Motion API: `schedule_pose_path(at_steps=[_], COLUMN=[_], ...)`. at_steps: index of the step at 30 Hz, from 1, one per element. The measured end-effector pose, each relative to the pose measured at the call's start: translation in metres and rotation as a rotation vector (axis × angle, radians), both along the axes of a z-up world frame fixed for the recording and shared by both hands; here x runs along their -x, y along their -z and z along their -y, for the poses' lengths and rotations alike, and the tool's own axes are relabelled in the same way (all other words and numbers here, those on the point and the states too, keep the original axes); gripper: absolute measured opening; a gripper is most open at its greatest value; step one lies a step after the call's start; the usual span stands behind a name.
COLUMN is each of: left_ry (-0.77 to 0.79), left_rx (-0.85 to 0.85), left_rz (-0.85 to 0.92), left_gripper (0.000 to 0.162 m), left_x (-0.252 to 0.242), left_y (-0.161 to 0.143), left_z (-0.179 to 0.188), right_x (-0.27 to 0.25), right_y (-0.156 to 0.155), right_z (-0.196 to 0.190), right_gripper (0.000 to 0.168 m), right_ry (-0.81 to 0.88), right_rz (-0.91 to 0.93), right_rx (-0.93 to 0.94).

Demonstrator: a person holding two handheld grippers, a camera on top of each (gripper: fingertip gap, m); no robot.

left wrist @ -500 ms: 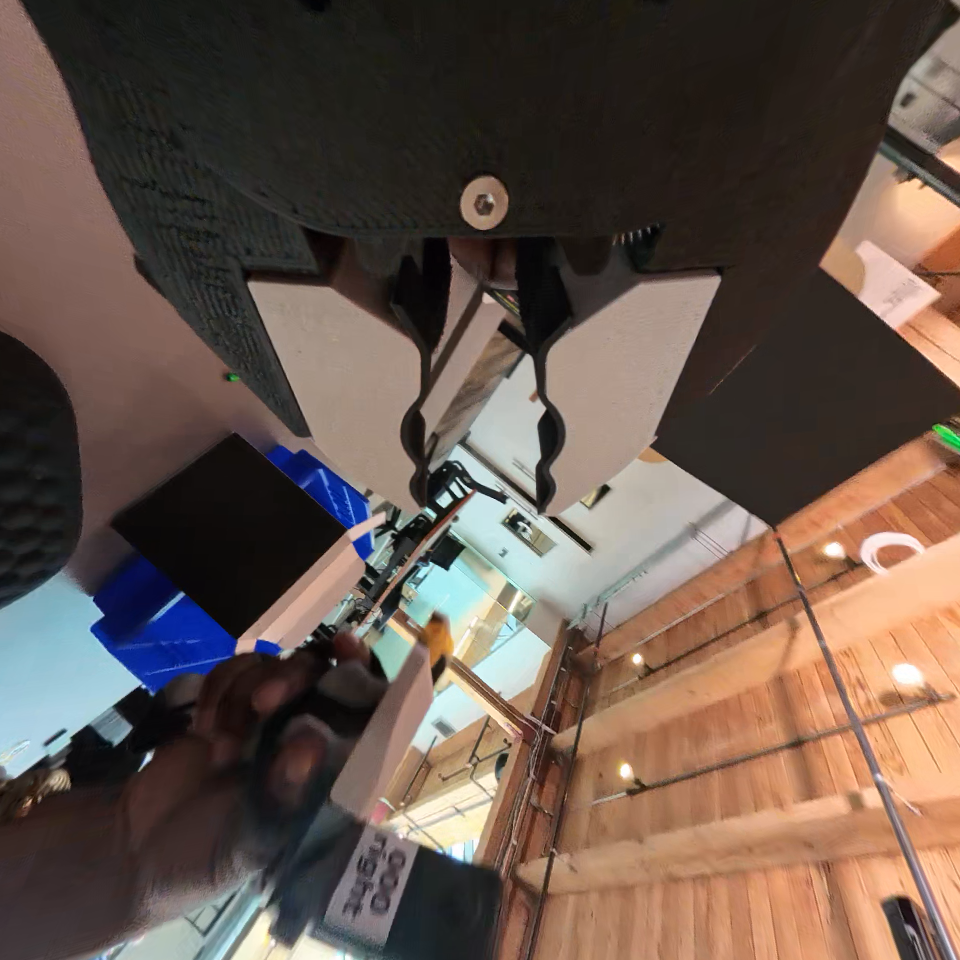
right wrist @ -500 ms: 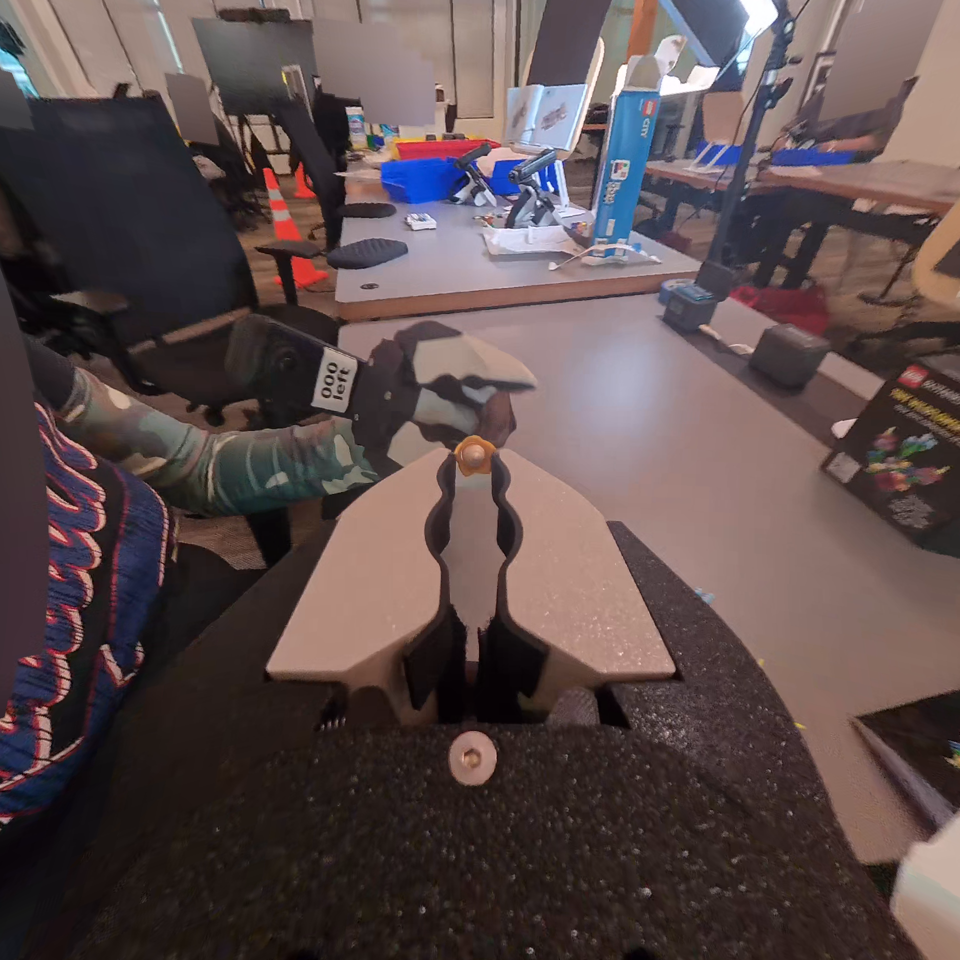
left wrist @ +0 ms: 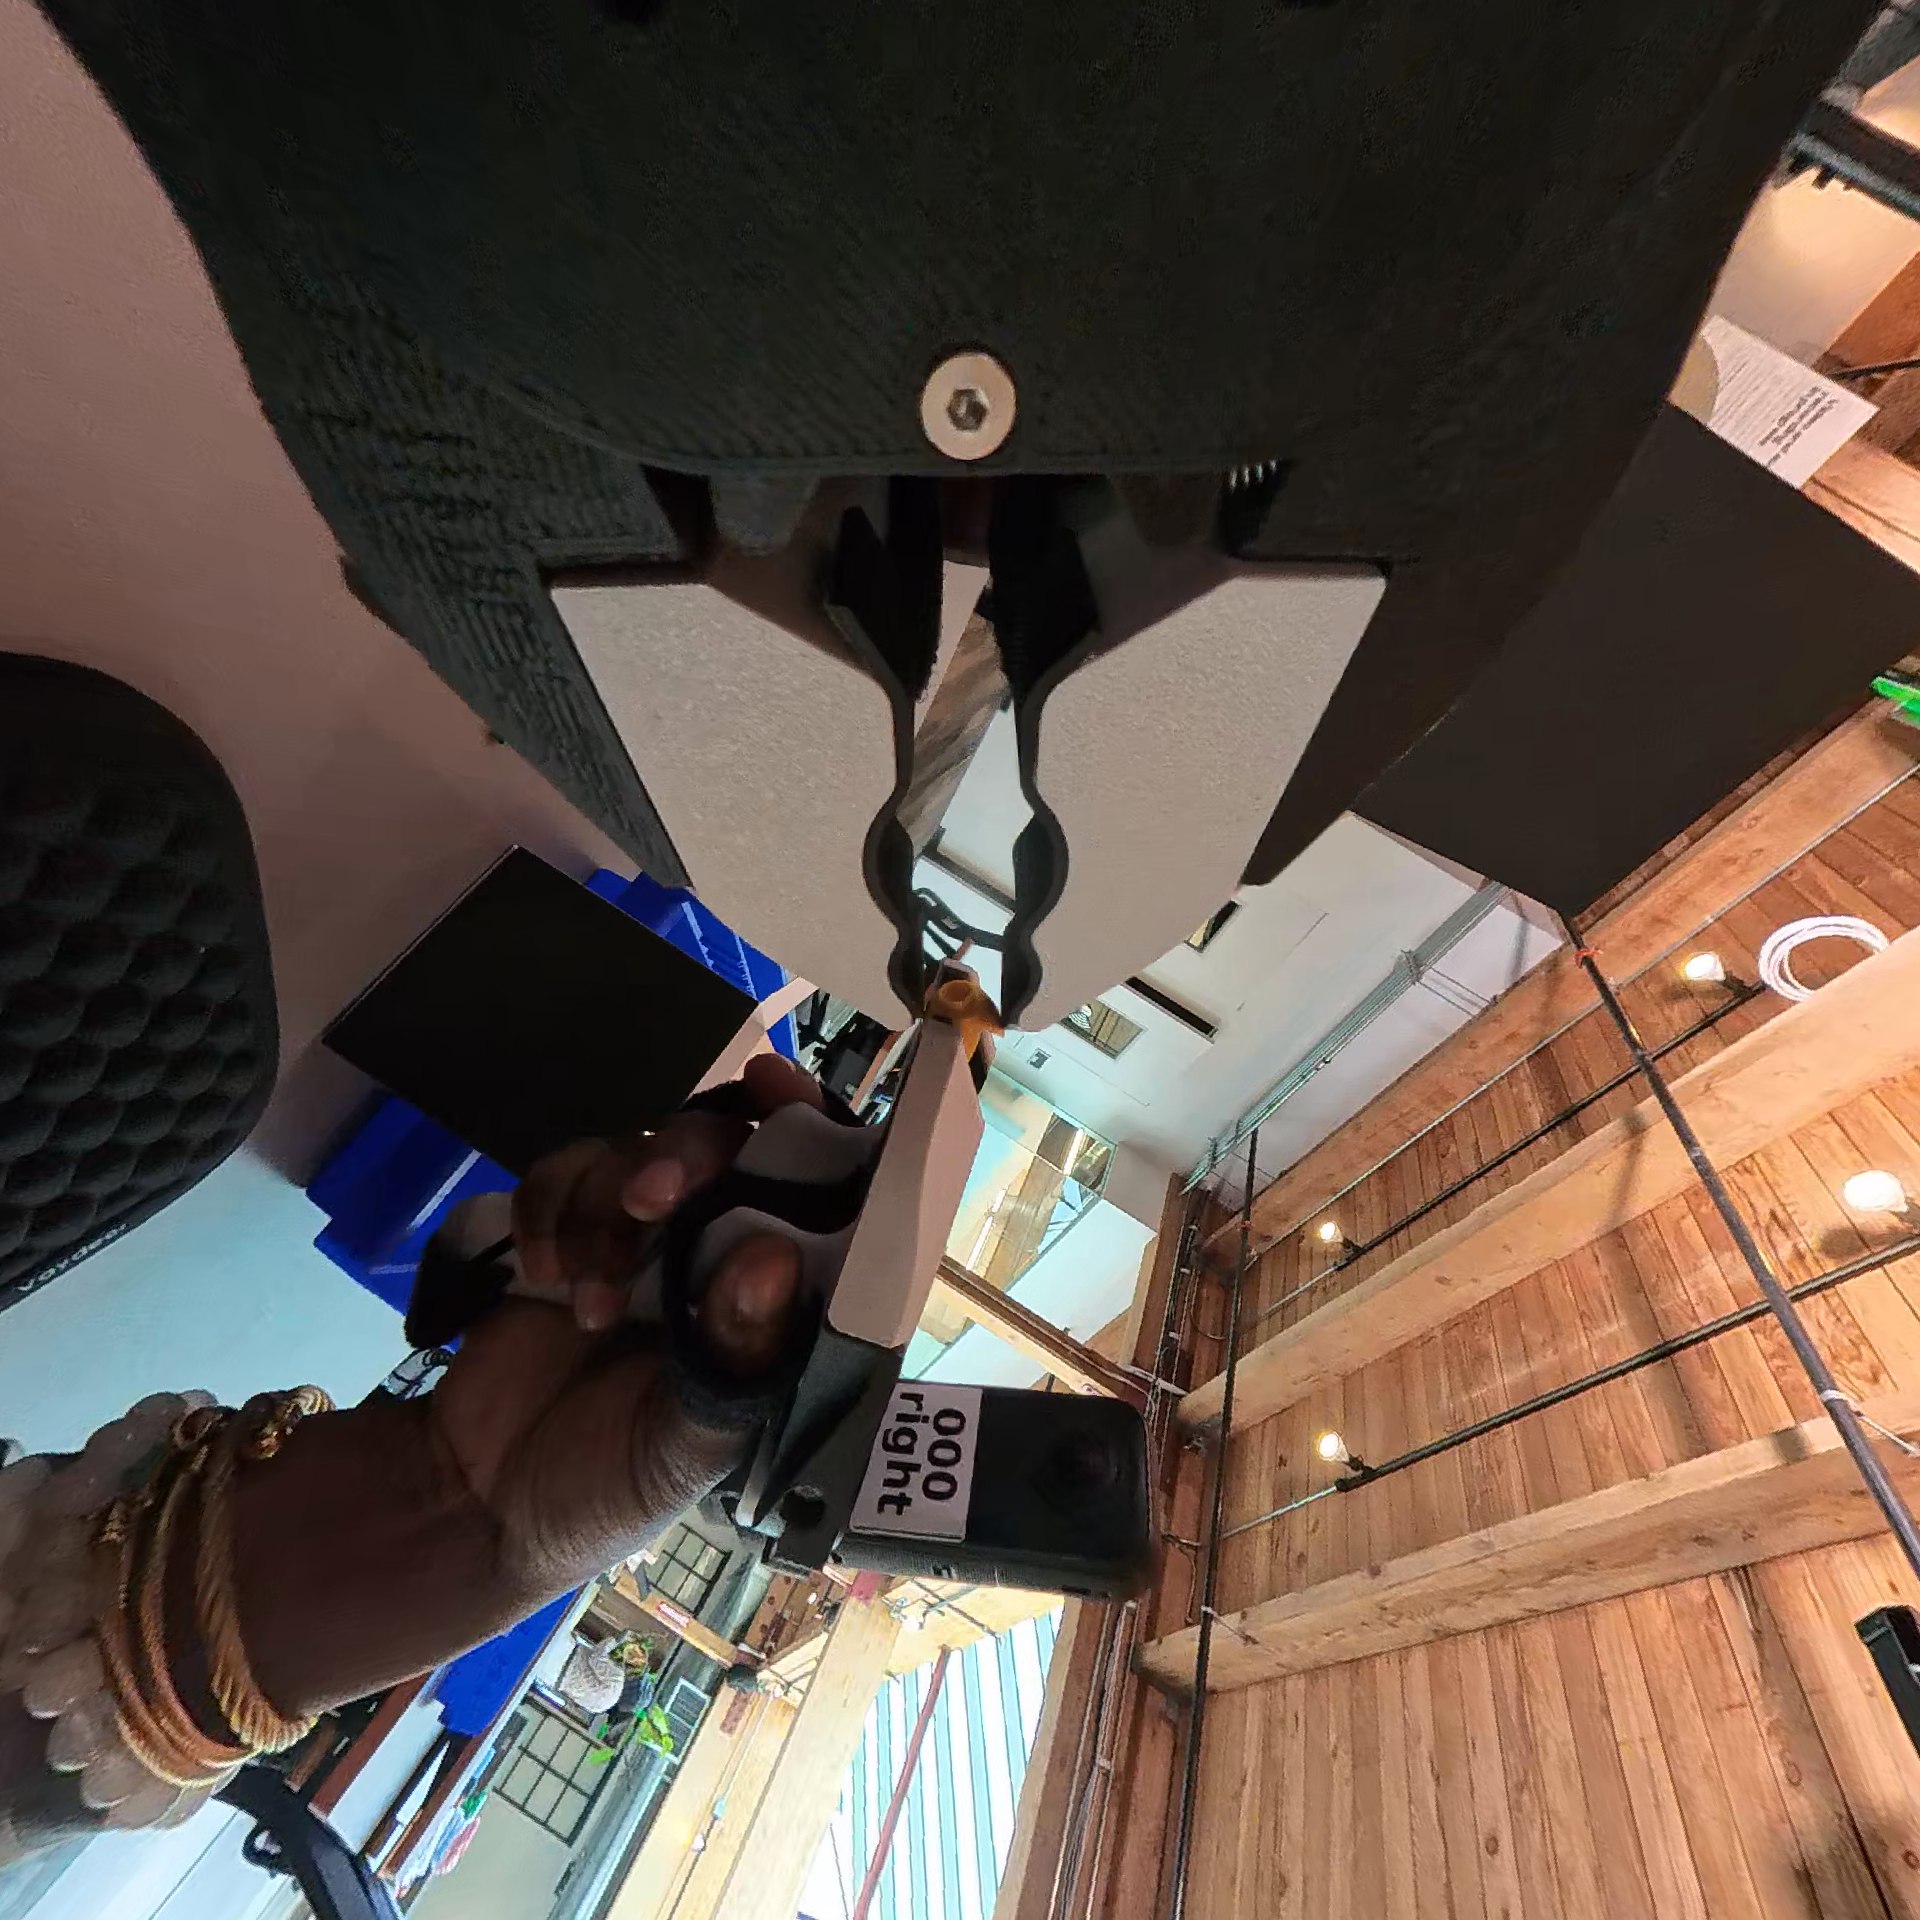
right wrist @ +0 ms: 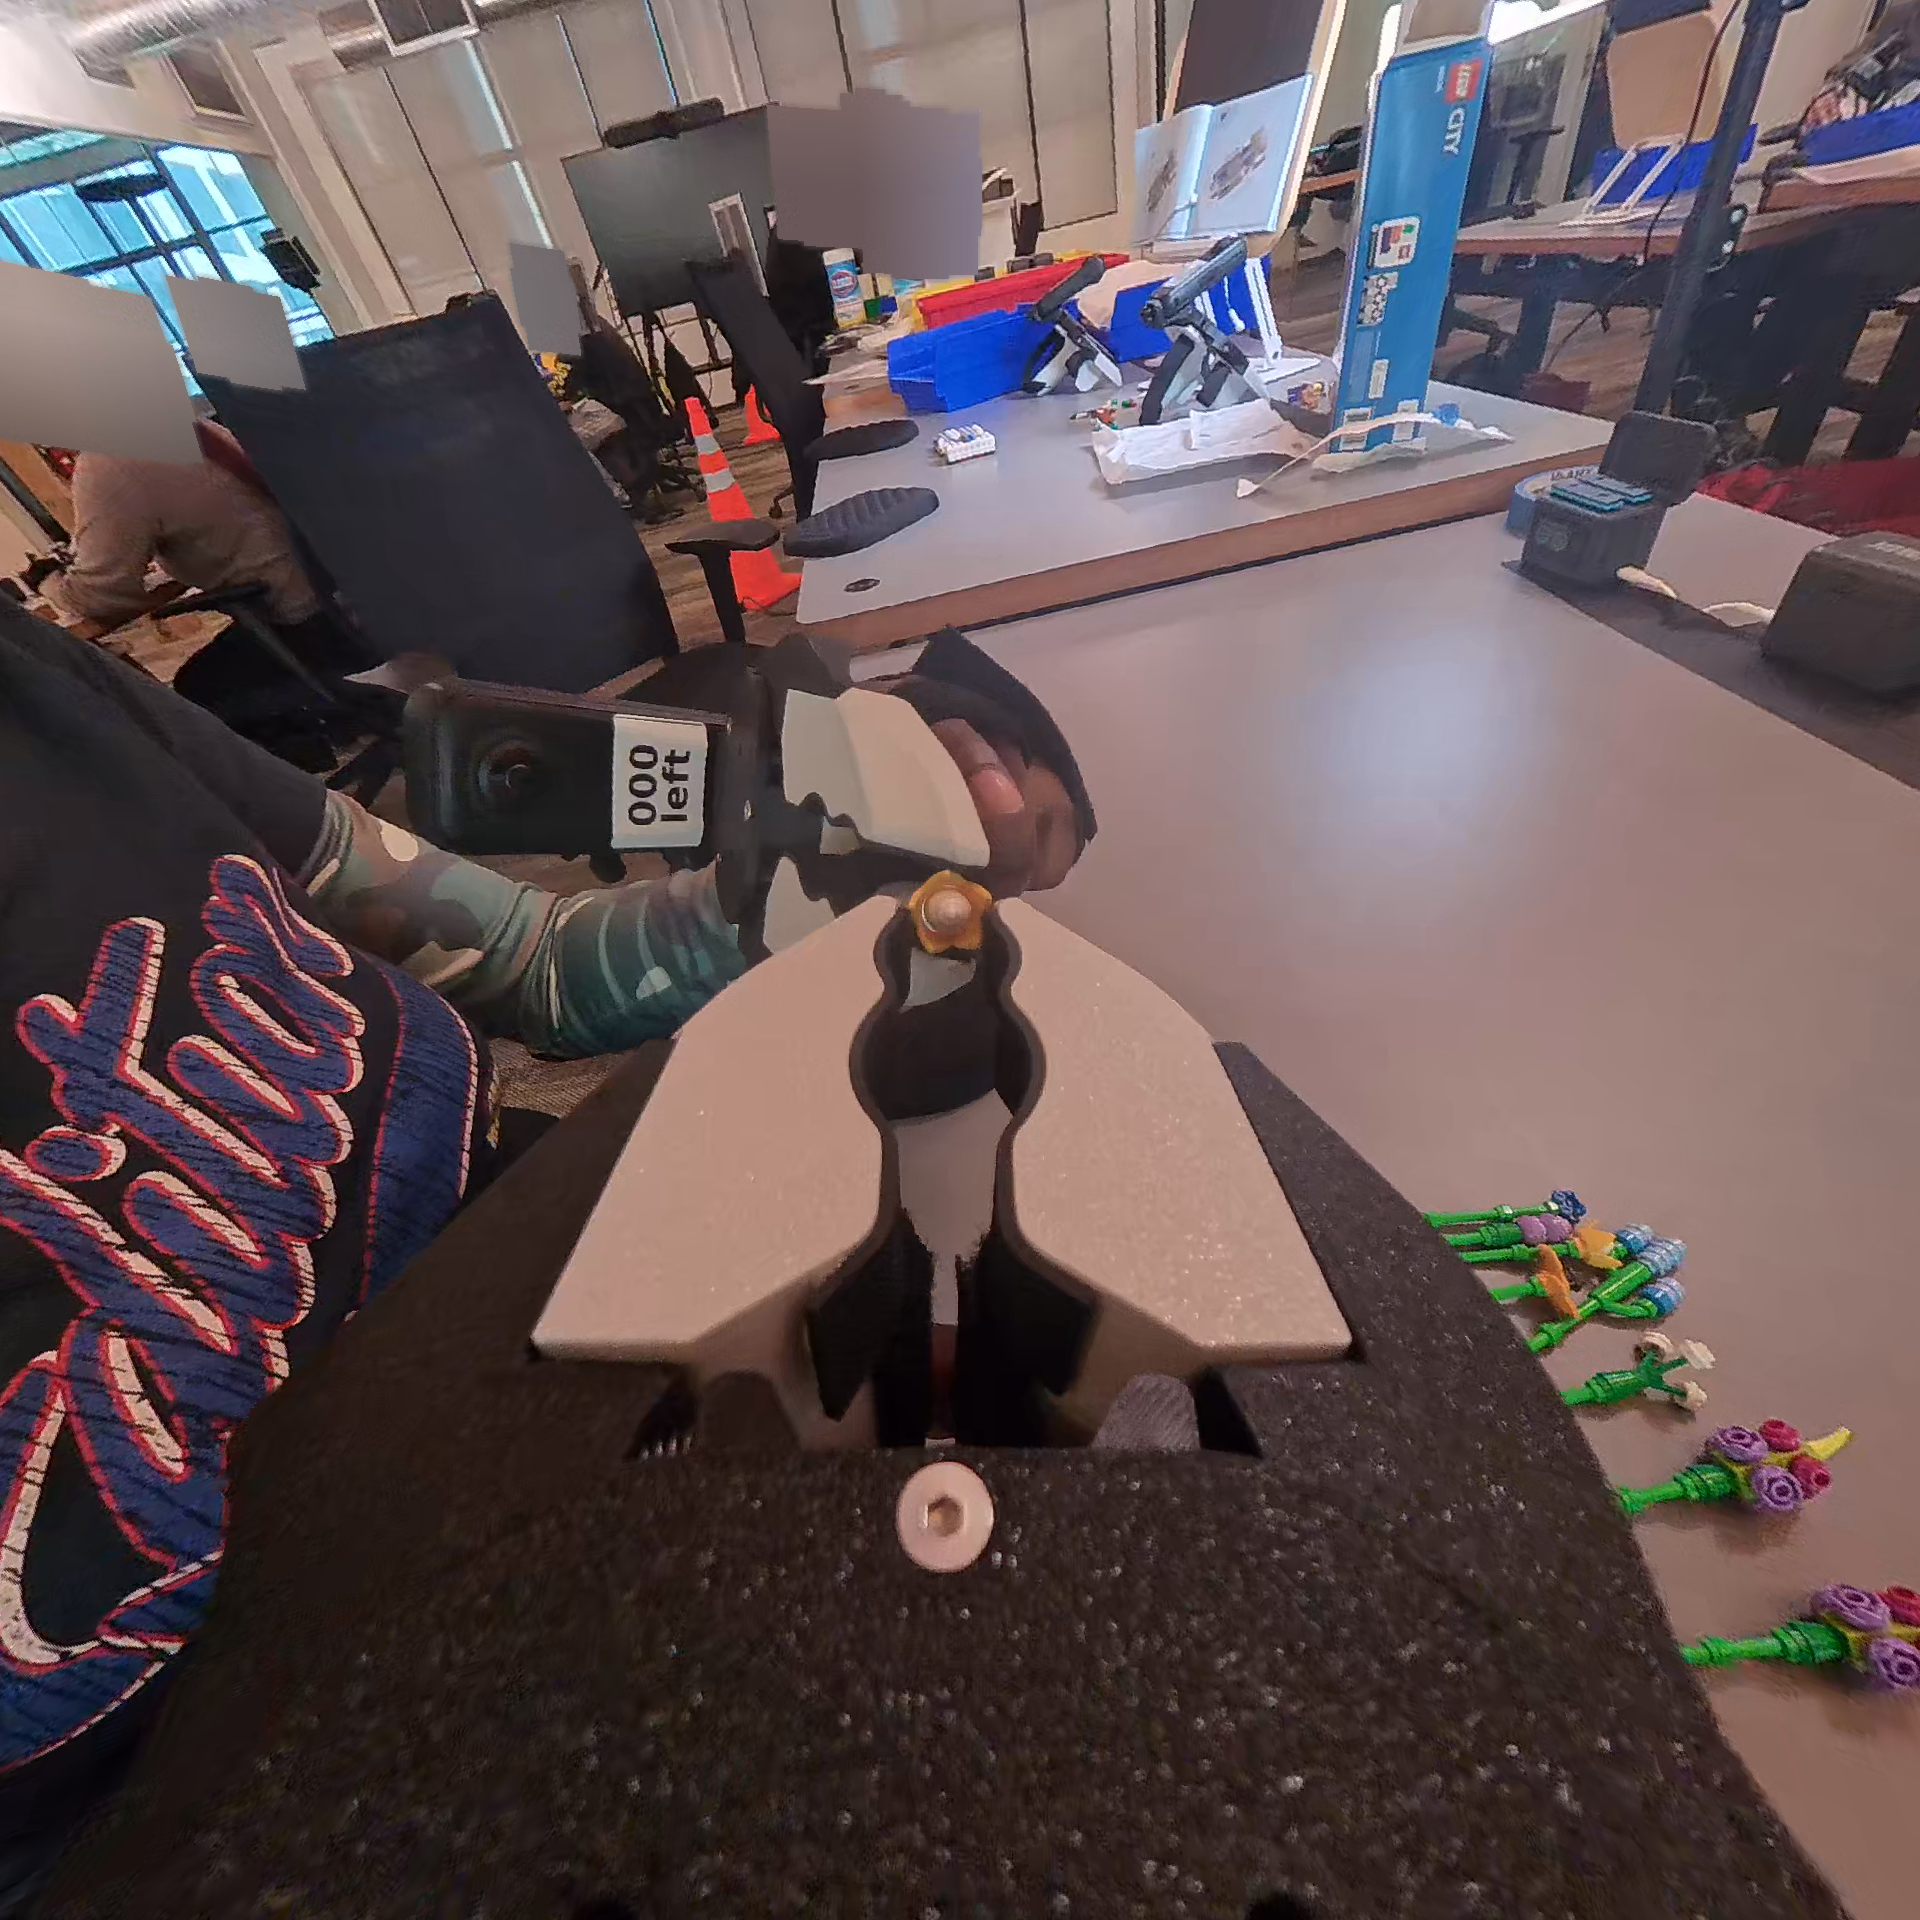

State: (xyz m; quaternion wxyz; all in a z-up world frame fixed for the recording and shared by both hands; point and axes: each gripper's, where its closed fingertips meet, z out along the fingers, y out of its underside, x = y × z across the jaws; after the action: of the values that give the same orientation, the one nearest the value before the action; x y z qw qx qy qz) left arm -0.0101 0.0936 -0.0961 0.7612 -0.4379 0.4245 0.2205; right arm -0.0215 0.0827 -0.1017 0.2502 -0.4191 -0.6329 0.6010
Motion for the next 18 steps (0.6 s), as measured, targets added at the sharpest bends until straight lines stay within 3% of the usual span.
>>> schedule_pose_path(at_steps=[8, 11, 16, 18], left_ry=[0.083, 0.236, 0.601, 0.64], left_rx=[0.033, 0.135, 0.379, 0.388], left_rz=[0.044, 0.163, 0.489, 0.514], left_gripper=[0.013, 0.013, 0.013, 0.013], left_x=[-0.002, -0.005, -0.007, -0.006], left_y=[-0.002, -0.004, -0.013, -0.015], left_z=[0.006, 0.014, 0.031, 0.033], right_x=[-0.007, -0.017, -0.024, -0.02], right_y=[-0.003, -0.018, -0.03, -0.028], right_z=[0.005, 0.004, 0.013, 0.013], right_gripper=[0.017, 0.009, 0.009, 0.009], right_ry=[-0.048, -0.079, -0.056, -0.01], right_rz=[-0.002, -0.084, -0.335, -0.325], right_rx=[0.012, 0.04, -0.264, -0.347])
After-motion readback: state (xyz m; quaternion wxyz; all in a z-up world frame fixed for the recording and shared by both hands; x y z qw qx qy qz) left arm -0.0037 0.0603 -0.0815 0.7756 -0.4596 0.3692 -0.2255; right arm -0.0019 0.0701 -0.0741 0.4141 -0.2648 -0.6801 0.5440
